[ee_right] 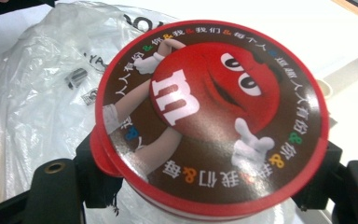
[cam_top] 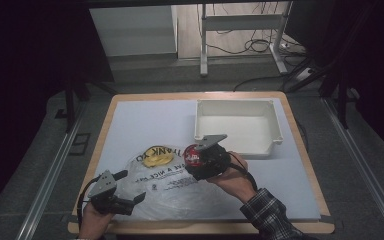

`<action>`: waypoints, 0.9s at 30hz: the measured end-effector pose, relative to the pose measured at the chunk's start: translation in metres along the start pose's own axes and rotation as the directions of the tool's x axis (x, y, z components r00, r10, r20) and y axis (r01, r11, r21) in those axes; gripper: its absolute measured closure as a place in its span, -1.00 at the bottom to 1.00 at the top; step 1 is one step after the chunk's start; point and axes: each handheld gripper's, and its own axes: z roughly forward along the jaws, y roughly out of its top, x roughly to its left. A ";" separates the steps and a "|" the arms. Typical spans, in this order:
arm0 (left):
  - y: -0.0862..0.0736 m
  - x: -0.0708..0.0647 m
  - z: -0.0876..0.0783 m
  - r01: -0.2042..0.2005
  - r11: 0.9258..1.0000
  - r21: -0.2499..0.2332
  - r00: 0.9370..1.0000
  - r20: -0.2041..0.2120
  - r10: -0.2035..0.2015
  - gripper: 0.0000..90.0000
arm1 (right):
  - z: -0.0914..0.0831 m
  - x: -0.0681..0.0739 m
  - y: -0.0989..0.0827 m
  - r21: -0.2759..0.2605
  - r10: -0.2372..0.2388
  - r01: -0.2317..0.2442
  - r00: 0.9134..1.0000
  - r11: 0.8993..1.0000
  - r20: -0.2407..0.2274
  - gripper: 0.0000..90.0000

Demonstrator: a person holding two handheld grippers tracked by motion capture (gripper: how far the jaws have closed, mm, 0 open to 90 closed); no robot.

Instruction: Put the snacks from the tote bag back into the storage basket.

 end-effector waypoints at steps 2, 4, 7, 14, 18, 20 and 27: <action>0.000 0.000 0.000 -0.002 1.000 0.001 1.000 0.000 0.002 -1.00 | -0.001 -0.002 -0.001 0.001 0.005 -0.005 1.000 1.000 0.006 -0.43; 0.000 0.000 0.000 -0.002 1.000 0.001 1.000 0.000 0.002 -1.00 | -0.003 -0.003 -0.003 0.002 0.006 -0.006 1.000 1.000 0.009 -0.43; 0.000 0.000 0.000 -0.002 1.000 -0.002 1.000 -0.002 0.002 -1.00 | -0.005 -0.007 -0.005 0.003 0.014 -0.014 1.000 1.000 0.016 -0.43; 0.000 0.000 0.000 -0.004 1.000 -0.002 1.000 -0.004 0.004 -1.00 | -0.009 -0.014 -0.011 0.005 0.029 -0.029 0.999 1.000 0.029 -0.43; 0.000 0.000 -0.001 -0.004 1.000 -0.001 1.000 -0.005 0.004 -1.00 | -0.012 -0.019 -0.014 0.007 0.034 -0.034 0.999 0.999 0.040 -0.43; 0.000 0.000 -0.001 -0.004 1.000 -0.001 1.000 -0.006 0.004 -1.00 | -0.013 -0.021 -0.016 0.007 0.032 -0.032 0.998 0.999 0.048 -0.43; 0.000 0.000 -0.001 -0.006 1.000 0.000 1.000 -0.008 0.006 -1.00 | -0.014 -0.029 -0.018 0.009 0.042 -0.043 0.998 0.999 0.056 -0.43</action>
